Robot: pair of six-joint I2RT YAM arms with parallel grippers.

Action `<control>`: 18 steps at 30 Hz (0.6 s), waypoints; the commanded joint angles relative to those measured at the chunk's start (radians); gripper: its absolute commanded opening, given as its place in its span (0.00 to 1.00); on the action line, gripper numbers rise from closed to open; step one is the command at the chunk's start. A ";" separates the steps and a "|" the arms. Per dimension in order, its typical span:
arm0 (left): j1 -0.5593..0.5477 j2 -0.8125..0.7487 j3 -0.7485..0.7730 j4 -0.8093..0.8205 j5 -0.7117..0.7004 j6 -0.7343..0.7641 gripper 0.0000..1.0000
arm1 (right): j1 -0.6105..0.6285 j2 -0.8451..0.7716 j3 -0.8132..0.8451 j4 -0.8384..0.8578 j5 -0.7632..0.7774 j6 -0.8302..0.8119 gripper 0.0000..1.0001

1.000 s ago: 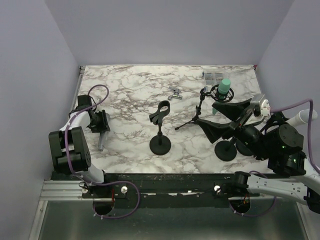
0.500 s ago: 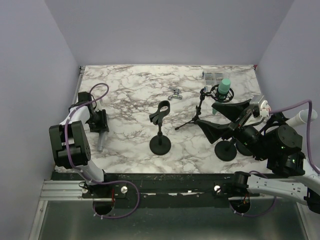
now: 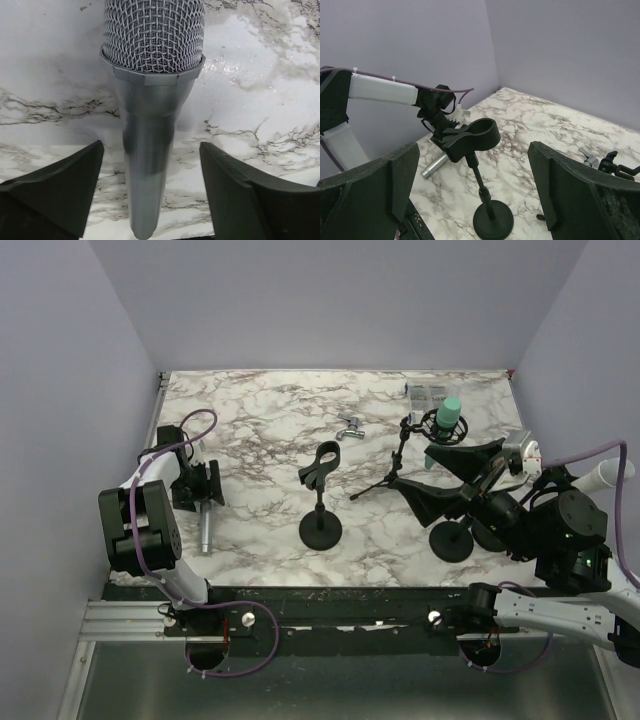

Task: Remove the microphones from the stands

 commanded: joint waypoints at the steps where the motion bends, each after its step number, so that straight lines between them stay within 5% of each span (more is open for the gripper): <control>1: 0.006 -0.014 0.013 0.008 -0.069 -0.021 0.87 | -0.001 0.012 0.022 -0.014 0.019 -0.007 1.00; 5: 0.004 -0.091 0.013 0.010 -0.107 -0.022 0.98 | -0.001 0.032 0.028 -0.028 0.031 0.003 1.00; 18: -0.123 -0.703 -0.144 0.139 0.394 -0.274 0.99 | -0.001 0.238 0.116 -0.159 0.107 0.062 1.00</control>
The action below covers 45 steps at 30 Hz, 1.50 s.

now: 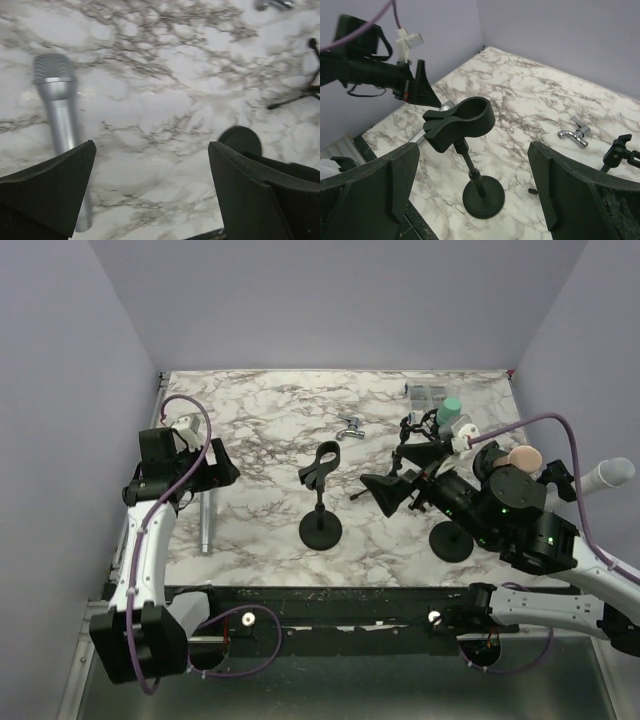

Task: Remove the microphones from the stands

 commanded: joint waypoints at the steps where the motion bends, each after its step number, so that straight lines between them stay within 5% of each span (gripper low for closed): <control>1: -0.082 -0.254 -0.070 0.080 0.298 -0.182 0.99 | -0.001 0.054 0.016 -0.066 0.066 0.050 1.00; 11: -0.341 -0.570 -0.247 0.625 0.408 -0.741 0.98 | -0.002 -0.038 -0.016 -0.143 0.111 0.167 1.00; 17: -0.424 -0.547 -0.248 0.642 0.368 -0.749 0.99 | -0.001 -0.103 -0.120 -0.028 0.146 0.219 1.00; 26: -0.453 -0.483 -0.291 0.837 0.377 -0.863 0.97 | -0.001 -0.025 -0.031 -0.135 0.092 0.394 1.00; 33: -0.524 -0.400 -0.294 0.908 0.374 -0.890 0.83 | -0.001 -0.031 0.014 -0.166 0.108 0.396 1.00; 41: -0.577 -0.307 -0.298 0.917 0.373 -0.879 0.78 | -0.001 -0.095 -0.013 -0.139 0.164 0.368 1.00; 45: -0.586 -0.291 -0.308 0.919 0.347 -0.872 0.67 | -0.001 -0.098 -0.019 -0.128 0.171 0.325 1.00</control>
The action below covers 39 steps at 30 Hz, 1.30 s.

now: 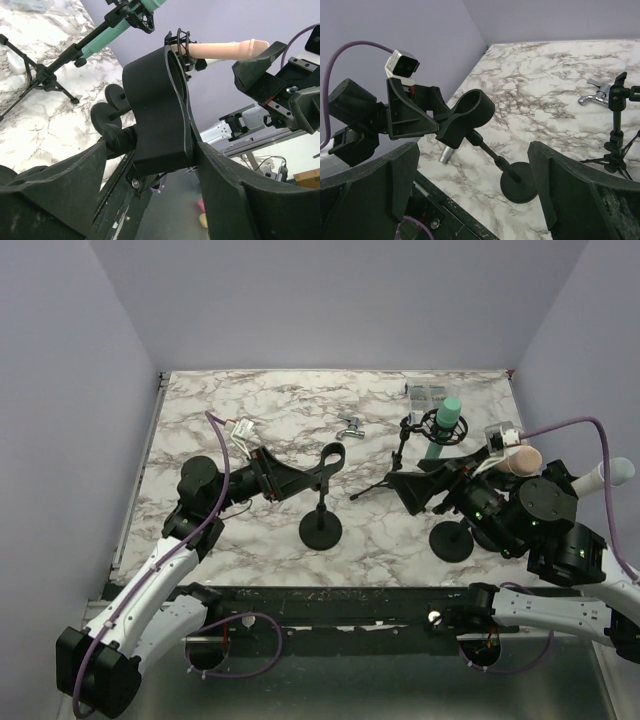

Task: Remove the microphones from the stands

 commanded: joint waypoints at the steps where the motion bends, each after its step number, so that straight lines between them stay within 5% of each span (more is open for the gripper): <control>1: -0.012 0.012 -0.007 0.023 -0.022 0.012 0.63 | 0.000 0.008 0.004 0.009 0.042 -0.047 1.00; 6: -0.015 0.013 0.015 -0.058 -0.013 0.043 0.51 | -0.001 0.043 0.025 -0.012 0.022 -0.050 1.00; 17: -0.020 0.024 0.020 -0.151 -0.015 0.124 0.53 | 0.000 0.057 -0.023 0.010 0.026 -0.032 1.00; 27: -0.043 0.049 -0.058 -0.162 -0.108 0.194 0.36 | -0.001 0.092 -0.020 0.009 0.022 -0.042 1.00; 39: -0.077 0.124 -0.216 -0.131 -0.201 0.245 0.30 | -0.001 0.138 -0.006 -0.001 0.031 -0.073 1.00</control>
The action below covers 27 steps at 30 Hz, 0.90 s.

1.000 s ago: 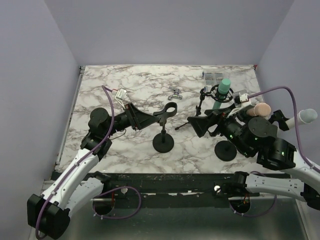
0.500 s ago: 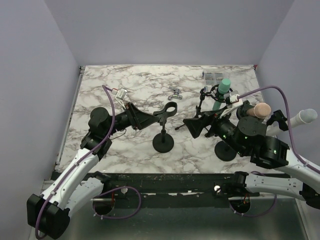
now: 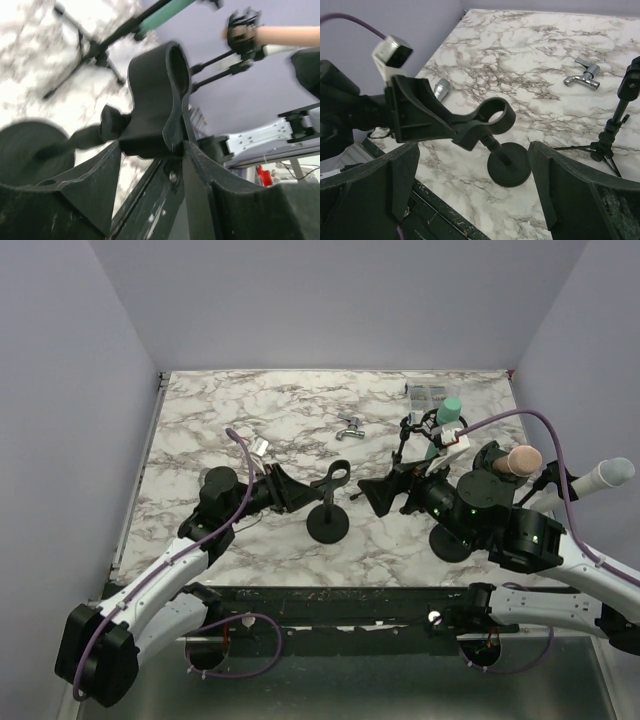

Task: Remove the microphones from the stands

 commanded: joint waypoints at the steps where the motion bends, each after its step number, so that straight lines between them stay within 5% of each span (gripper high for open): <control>1: -0.013 0.077 -0.105 -0.197 -0.076 0.130 0.30 | -0.001 0.009 0.015 0.001 0.026 -0.024 1.00; 8: -0.017 0.098 -0.103 -0.170 -0.090 0.143 0.27 | -0.001 0.025 0.015 0.003 0.025 -0.037 1.00; 16: -0.017 0.024 -0.037 -0.245 -0.246 0.171 0.00 | 0.000 0.026 0.025 -0.010 0.034 -0.044 1.00; 27: -0.016 -0.119 0.034 -0.416 -0.419 0.289 0.00 | -0.002 0.074 0.080 -0.052 0.084 -0.118 1.00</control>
